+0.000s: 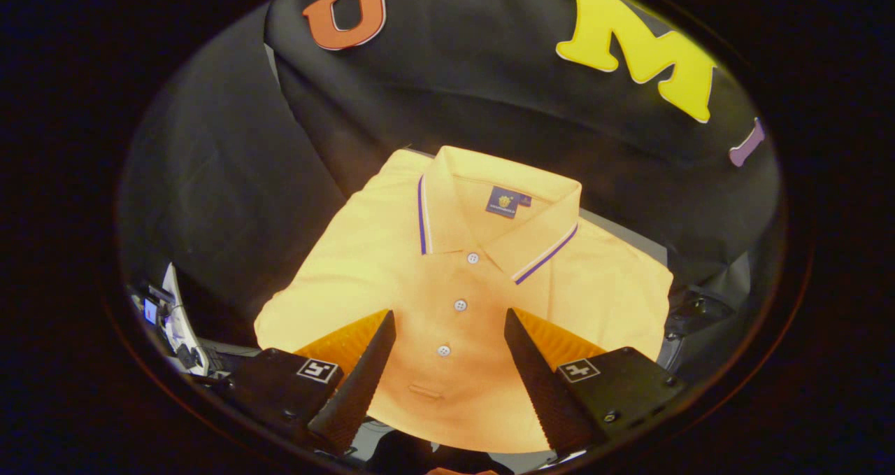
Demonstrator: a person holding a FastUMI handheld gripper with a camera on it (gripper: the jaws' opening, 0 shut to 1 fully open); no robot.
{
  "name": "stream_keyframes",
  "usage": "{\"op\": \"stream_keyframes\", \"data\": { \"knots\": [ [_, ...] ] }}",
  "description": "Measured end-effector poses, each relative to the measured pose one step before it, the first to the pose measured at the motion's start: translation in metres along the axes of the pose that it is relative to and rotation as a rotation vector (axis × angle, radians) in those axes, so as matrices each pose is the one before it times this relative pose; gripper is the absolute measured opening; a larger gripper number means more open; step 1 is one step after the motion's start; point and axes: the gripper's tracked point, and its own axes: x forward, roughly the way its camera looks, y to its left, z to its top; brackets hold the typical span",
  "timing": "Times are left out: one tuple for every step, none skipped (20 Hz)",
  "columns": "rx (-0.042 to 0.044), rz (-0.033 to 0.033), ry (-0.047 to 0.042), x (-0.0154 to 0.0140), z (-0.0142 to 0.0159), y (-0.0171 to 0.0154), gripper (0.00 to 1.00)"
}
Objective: Put the clothes into the washing machine and then close the washing machine lid.
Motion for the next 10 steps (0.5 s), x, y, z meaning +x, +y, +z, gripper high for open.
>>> {"op": "stream_keyframes", "data": {
  "knots": [
    [0.0207, -0.00146, 0.02502, -0.00014, -0.0023, 0.00072, 0.99],
    [0.03183, 0.00485, 0.02403, 0.00114, -0.0017, 0.00104, 0.99],
    [0.02664, 0.01043, 0.02216, 0.00309, -0.00252, 0.00144, 0.99],
    [0.01685, -0.00241, 0.01096, 0.00142, 0.00043, -0.00196, 0.98],
    [0.00843, -0.00887, 0.01043, 0.00303, 0.0008, -0.00248, 0.98],
    [0.01268, -0.00538, 0.01337, 0.00294, -0.00126, -0.00103, 0.98],
    [0.0182, -0.00708, 0.01496, 0.00085, 0.00073, -0.00093, 0.98],
    [0.01724, -0.00398, 0.00152, 0.00076, 0.00281, 0.00027, 0.98],
    [0.00955, -0.01295, 0.01266, 0.00061, 0.00023, -0.00055, 0.97],
    [-0.00284, -0.01941, 0.0103, 0.00164, 0.00038, -0.00026, 0.97]
  ]
}}
